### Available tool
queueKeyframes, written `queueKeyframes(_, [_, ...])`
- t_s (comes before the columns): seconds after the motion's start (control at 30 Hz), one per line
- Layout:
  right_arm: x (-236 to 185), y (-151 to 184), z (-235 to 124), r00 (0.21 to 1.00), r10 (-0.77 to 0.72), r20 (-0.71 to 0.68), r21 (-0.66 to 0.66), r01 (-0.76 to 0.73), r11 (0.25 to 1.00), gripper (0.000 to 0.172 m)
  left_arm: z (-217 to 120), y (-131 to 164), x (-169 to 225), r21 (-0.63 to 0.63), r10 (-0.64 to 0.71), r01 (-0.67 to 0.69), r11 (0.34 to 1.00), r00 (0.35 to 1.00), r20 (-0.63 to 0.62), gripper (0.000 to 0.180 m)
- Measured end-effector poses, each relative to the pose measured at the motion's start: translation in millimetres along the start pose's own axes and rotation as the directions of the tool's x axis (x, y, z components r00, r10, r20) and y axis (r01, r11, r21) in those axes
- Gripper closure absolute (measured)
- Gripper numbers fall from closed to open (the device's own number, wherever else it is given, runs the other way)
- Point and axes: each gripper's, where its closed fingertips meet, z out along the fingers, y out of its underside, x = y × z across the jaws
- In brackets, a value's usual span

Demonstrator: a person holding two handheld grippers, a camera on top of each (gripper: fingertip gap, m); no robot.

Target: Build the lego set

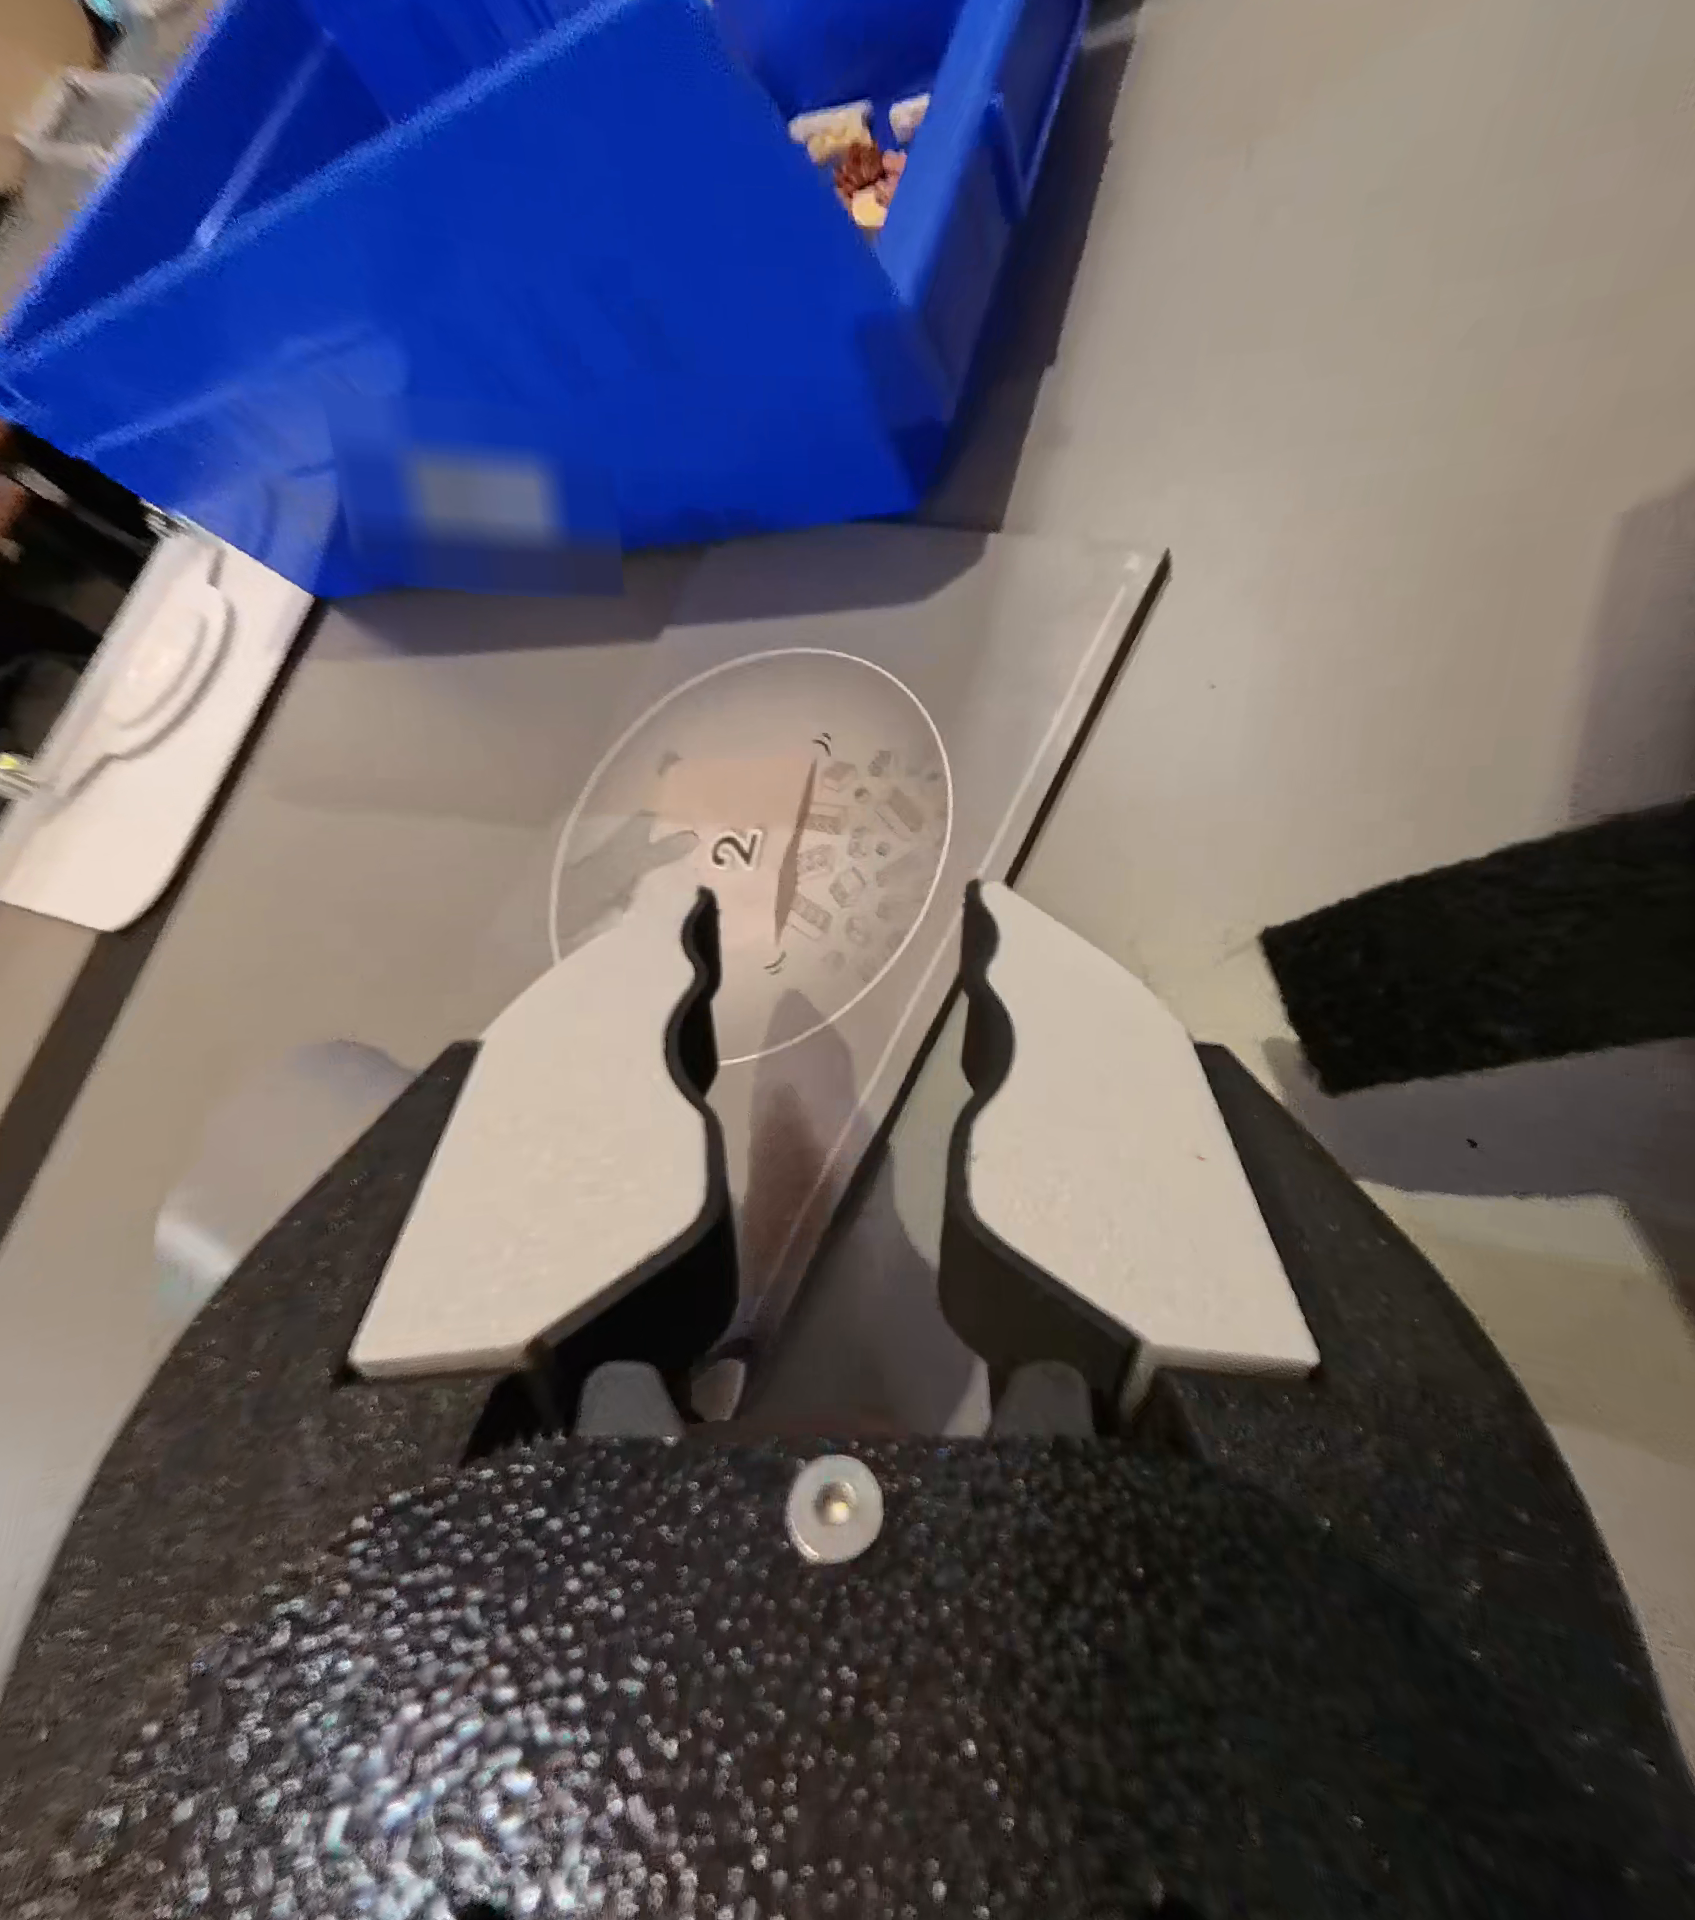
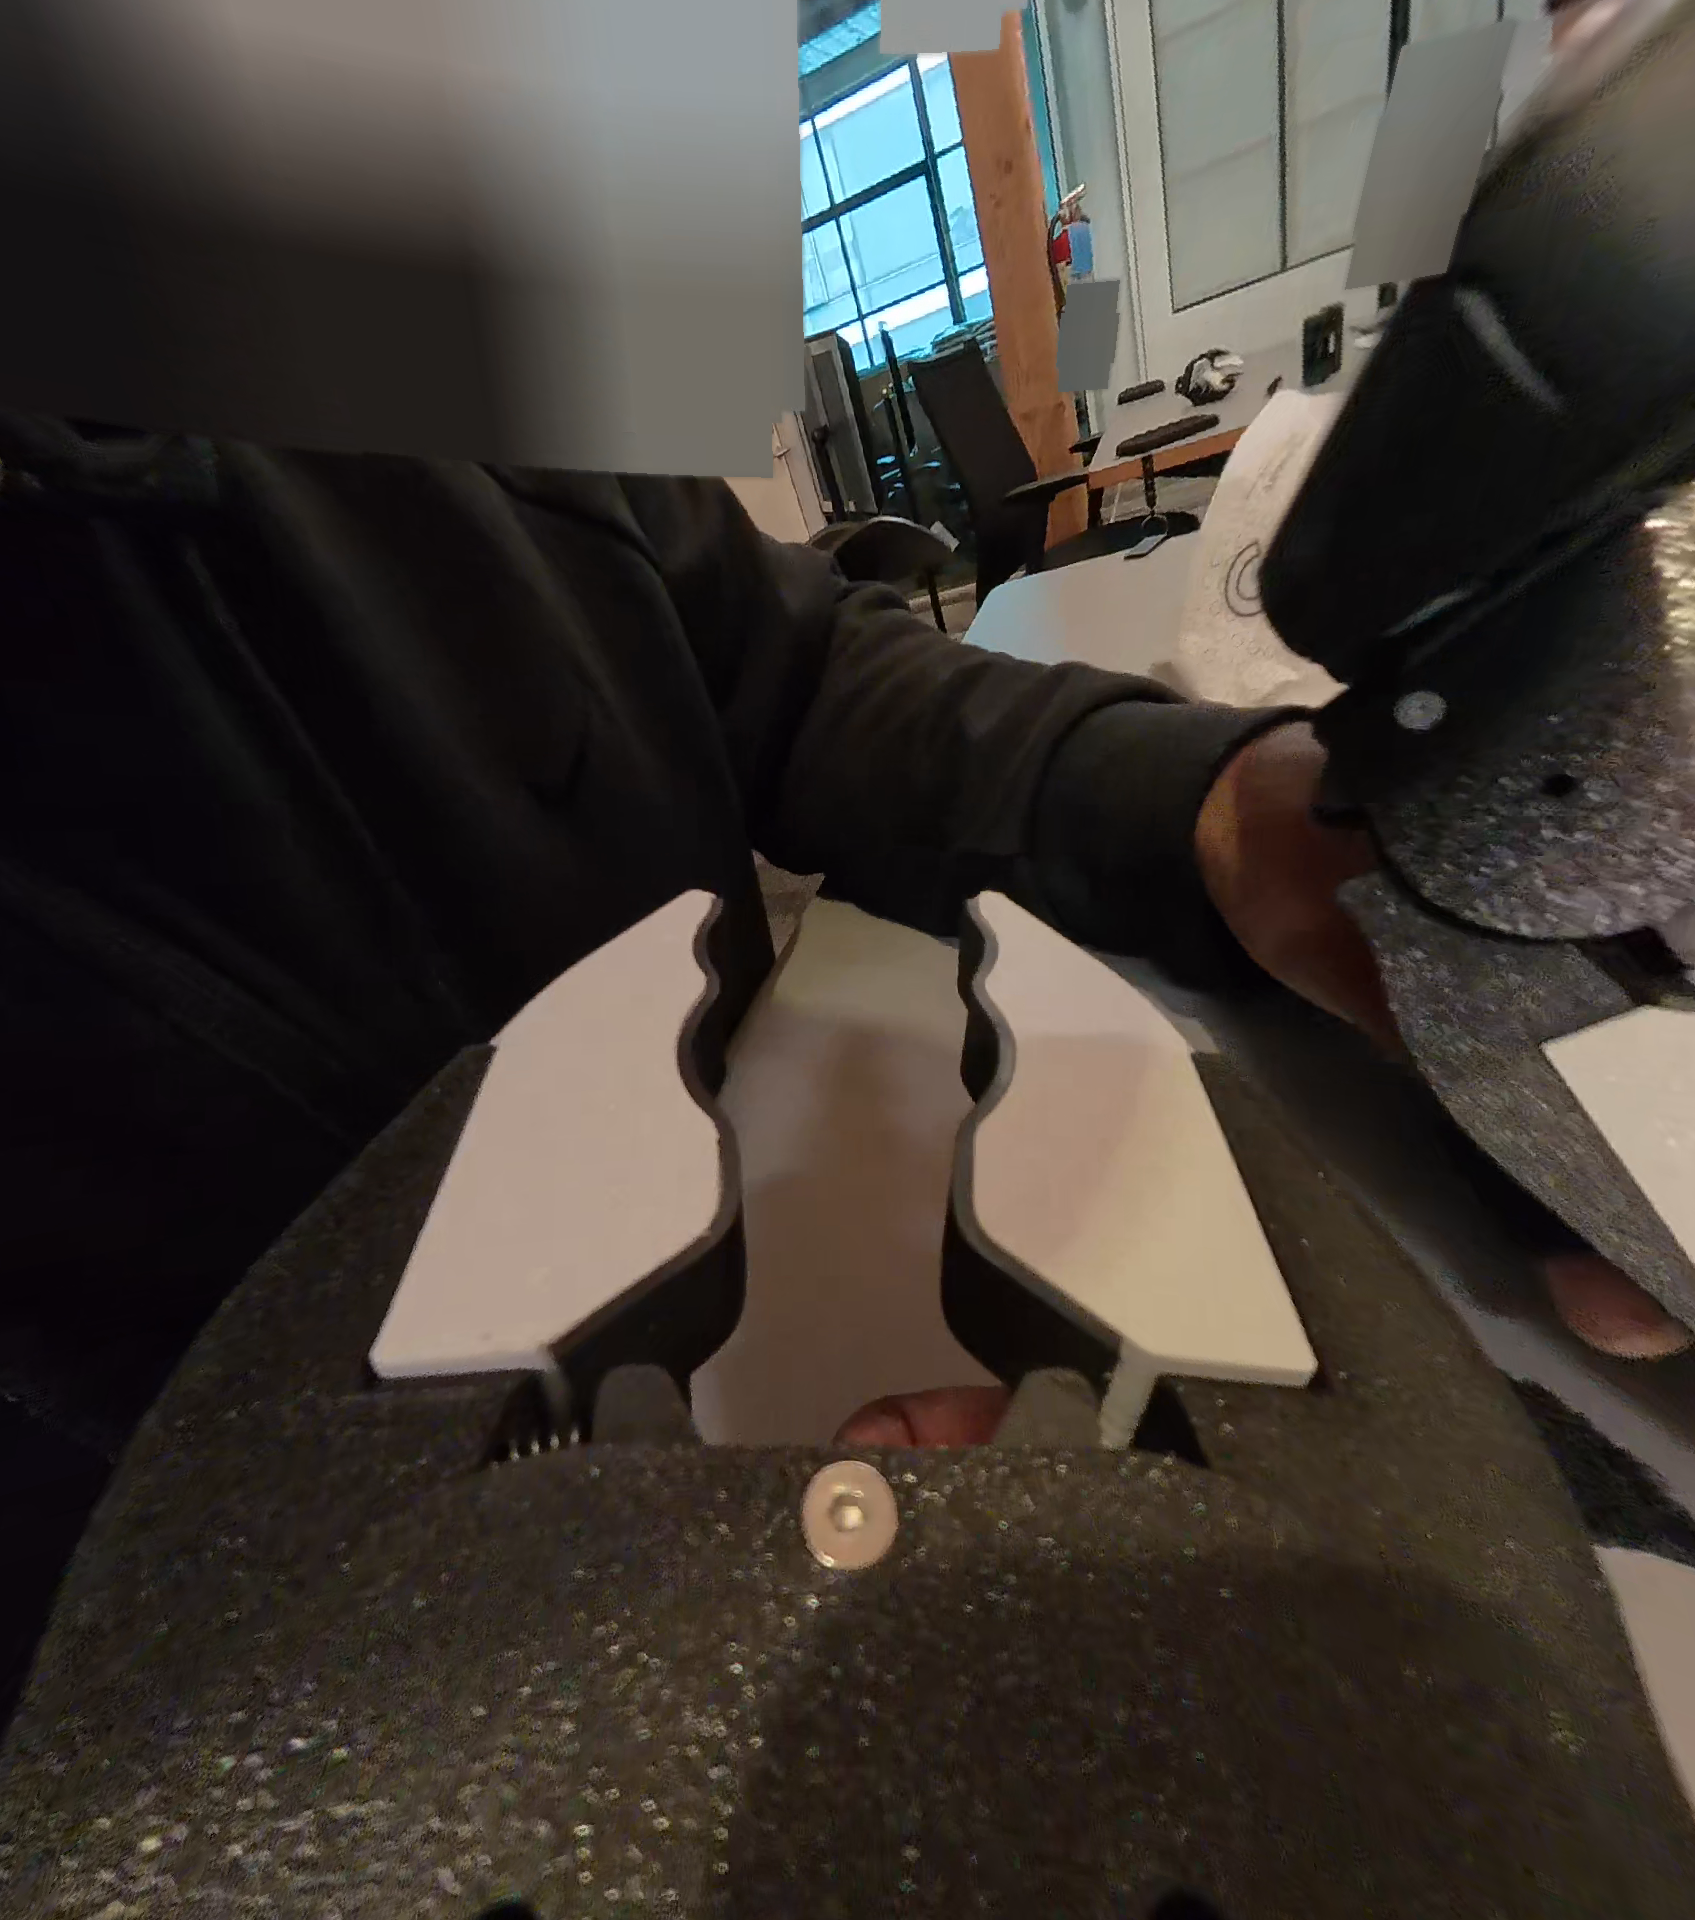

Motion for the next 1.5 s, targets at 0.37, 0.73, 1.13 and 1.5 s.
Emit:
queueKeyframes(0.37, [1,4,3,0.999,0.030,0.018,-0.030,-0.030,0.999,0.129,8,10,7,-0.090,-0.034,0.024,0.996,0.993,-0.116,0.137])
queueKeyframes(0.73, [0,4,4,0.999,0.035,0.024,-0.036,-0.034,0.999,0.129,10,15,4,-0.161,-0.029,0.008,0.987,0.991,-0.130,0.135])
queueKeyframes(1.13, [0,3,6,0.999,0.045,0.031,-0.034,-0.044,0.998,0.129,6,11,3,-0.123,-0.154,0.134,0.983,0.974,-0.168,0.135])
queueKeyframes(1.5, [0,3,5,0.998,0.051,0.032,-0.027,-0.050,0.998,0.129,-20,5,-16,-0.053,-0.132,0.125,0.991,0.981,-0.140,0.130])
